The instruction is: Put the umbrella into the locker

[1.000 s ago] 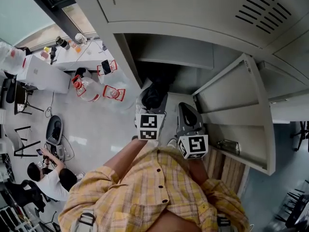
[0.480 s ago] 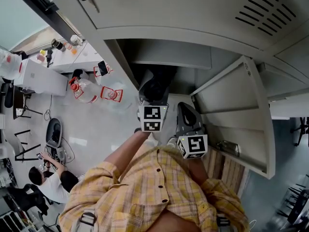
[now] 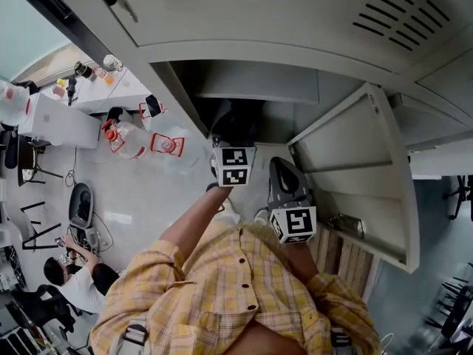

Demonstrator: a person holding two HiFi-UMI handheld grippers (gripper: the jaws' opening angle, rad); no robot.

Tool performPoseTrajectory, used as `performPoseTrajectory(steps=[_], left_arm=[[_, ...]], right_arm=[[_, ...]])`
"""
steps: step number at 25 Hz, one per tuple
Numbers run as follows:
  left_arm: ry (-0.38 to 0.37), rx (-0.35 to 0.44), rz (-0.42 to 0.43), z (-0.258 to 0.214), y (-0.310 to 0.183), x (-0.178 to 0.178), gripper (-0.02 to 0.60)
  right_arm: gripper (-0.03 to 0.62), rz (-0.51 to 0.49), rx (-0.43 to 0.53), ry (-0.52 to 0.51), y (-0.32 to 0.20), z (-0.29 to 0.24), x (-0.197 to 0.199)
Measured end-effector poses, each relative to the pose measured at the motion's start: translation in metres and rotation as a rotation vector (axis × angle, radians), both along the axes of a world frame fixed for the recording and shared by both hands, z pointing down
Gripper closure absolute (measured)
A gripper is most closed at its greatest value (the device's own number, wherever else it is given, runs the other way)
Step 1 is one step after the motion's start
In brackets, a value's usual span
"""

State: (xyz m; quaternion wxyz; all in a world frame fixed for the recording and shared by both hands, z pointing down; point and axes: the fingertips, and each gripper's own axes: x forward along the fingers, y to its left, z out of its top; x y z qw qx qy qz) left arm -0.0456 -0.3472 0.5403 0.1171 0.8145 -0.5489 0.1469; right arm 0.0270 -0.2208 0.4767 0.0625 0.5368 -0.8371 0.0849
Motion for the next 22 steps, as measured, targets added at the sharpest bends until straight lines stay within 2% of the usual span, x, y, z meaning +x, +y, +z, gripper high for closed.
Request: performPoseTrajectory(steps=[7, 15, 22], left_arm=[[-0.015, -0.041, -0.019, 0.014, -0.01, 0.002, 0.328], [0.007, -0.106, -0.054, 0.032, -0.017, 0.01, 0.327], [-0.092, -0.164, -0.051, 0.047, -0.018, 0.016, 0.316]], right_arm=[[0.595, 0.008, -0.005, 0.0, 0.002, 0.002, 0.006], [0.595, 0.015, -0.008, -0.002, 0.006, 0.002, 0.011], [0.594, 0.022, -0.007, -0.016, 0.01, 0.0, 0.016]])
